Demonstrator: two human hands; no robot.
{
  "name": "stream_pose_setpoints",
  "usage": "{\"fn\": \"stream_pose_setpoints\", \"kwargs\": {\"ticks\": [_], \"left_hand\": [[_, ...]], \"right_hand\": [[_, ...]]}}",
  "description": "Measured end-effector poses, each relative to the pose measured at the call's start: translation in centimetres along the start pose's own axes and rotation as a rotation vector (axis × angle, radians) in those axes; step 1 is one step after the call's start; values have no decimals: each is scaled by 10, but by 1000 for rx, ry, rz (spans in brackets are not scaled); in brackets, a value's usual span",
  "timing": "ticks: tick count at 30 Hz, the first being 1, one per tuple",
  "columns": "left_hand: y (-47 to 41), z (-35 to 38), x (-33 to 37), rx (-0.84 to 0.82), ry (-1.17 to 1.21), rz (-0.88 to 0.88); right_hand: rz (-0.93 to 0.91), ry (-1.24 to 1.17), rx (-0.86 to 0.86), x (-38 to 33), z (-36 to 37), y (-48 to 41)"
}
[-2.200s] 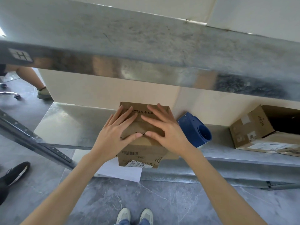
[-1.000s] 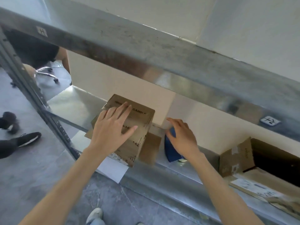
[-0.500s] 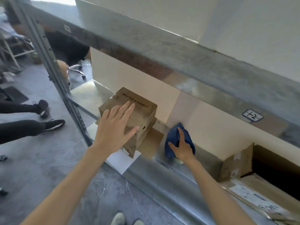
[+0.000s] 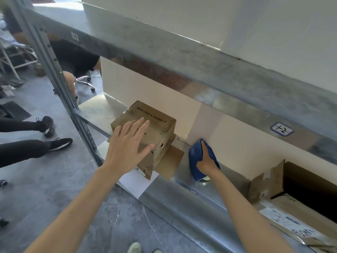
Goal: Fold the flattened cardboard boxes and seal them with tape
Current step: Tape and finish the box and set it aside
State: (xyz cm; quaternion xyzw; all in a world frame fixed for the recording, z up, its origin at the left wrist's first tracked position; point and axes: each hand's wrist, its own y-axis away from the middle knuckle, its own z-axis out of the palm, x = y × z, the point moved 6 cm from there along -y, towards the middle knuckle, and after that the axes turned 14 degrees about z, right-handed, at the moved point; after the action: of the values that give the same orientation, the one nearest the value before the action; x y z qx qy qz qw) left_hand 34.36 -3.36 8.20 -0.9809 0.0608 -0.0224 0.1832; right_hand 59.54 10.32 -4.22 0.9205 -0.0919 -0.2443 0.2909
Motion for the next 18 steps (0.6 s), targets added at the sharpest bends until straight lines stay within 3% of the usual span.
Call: {"fn": "stream_pose_setpoints", "kwargs": {"ticks": [3, 8, 18], "left_hand": [[-3, 0, -3, 12, 31, 7], [-10, 2, -6, 33, 108, 17], [-49, -1, 4, 113, 471, 83]], "right_hand": [[-30, -110, 118, 4, -8, 10], [-246, 10, 368, 6, -33, 31], [-640, 244, 423, -43, -72, 98]]}}
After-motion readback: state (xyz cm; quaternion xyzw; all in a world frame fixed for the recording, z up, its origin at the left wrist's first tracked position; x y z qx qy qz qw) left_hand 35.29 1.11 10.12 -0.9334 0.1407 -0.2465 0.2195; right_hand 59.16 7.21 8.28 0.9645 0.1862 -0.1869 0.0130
